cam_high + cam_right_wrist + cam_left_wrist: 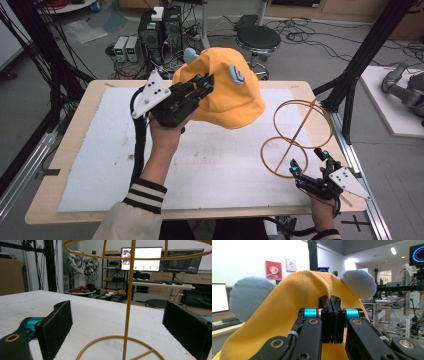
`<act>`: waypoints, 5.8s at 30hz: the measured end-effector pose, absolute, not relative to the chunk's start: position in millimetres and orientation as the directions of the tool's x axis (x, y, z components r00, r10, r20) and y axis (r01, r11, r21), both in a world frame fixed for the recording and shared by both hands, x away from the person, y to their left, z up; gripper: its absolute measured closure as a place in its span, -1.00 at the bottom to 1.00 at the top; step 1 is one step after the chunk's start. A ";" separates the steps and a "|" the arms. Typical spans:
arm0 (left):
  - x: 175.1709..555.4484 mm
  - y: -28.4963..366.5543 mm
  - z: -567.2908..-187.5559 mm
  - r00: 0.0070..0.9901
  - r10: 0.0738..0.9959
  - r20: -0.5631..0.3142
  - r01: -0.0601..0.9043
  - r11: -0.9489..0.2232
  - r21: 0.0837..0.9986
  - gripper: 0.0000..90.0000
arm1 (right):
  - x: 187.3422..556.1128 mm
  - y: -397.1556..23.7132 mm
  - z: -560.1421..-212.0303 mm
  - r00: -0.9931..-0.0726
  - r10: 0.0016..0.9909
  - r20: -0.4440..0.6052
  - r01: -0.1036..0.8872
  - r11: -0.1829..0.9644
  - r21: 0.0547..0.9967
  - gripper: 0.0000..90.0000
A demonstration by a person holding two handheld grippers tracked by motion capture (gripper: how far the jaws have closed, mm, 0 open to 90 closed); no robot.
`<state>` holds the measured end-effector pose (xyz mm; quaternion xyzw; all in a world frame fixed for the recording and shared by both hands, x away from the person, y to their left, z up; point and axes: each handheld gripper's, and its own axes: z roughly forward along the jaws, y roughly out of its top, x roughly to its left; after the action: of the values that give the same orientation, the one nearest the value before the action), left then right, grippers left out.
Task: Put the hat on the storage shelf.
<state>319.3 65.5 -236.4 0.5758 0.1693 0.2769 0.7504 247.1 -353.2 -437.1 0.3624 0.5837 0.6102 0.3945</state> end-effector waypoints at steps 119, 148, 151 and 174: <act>315.3 93.3 -256.7 0.683 0.723 0.099 -0.263 0.117 0.958 -0.43 | 243.5 -351.6 -440.8 -0.445 0.895 -0.036 -0.043 0.018 0.999 -0.80; 248.2 305.9 -355.8 0.237 0.971 0.041 -0.124 -0.012 0.992 -0.61 | 250.9 -347.0 -440.1 -0.432 0.901 -0.036 -0.047 0.017 0.999 -0.80; 243.5 313.5 -369.8 0.210 0.977 0.026 -0.111 -0.003 0.994 -0.61 | 252.1 -344.4 -439.8 -0.442 0.896 -0.040 -0.047 0.022 0.999 -0.80; 251.0 324.4 -424.8 0.179 0.983 -0.050 -0.020 0.054 0.998 -0.62 | 250.7 -346.5 -439.4 -0.442 0.896 -0.037 -0.054 0.015 0.998 -0.80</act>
<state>251.0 324.4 -424.8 0.5233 0.4600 0.4462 0.5617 250.7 -346.5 -439.4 0.3539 0.5950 0.6060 0.3919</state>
